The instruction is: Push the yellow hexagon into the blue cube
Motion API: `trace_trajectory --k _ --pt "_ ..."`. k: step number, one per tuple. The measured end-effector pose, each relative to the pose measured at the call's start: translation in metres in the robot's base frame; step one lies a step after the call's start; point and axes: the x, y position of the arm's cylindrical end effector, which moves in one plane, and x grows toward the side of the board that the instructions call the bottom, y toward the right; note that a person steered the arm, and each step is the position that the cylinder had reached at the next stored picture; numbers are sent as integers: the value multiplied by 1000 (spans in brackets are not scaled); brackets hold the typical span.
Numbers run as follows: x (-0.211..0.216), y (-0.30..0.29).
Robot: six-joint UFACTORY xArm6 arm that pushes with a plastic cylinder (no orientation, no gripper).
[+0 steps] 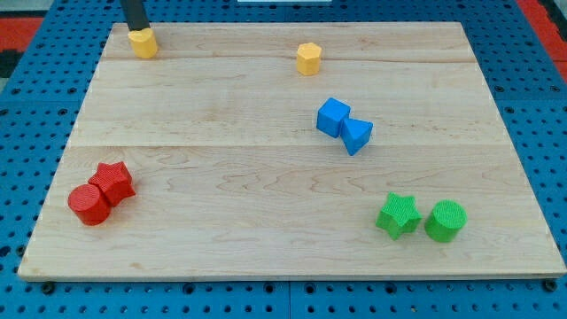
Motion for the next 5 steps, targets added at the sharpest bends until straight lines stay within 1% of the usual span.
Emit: trace_trajectory --k 1,2,3,4,5 --pt "-16 53" --pt "-16 95" --pt "-15 111" --pt "-15 114" --pt "26 168"
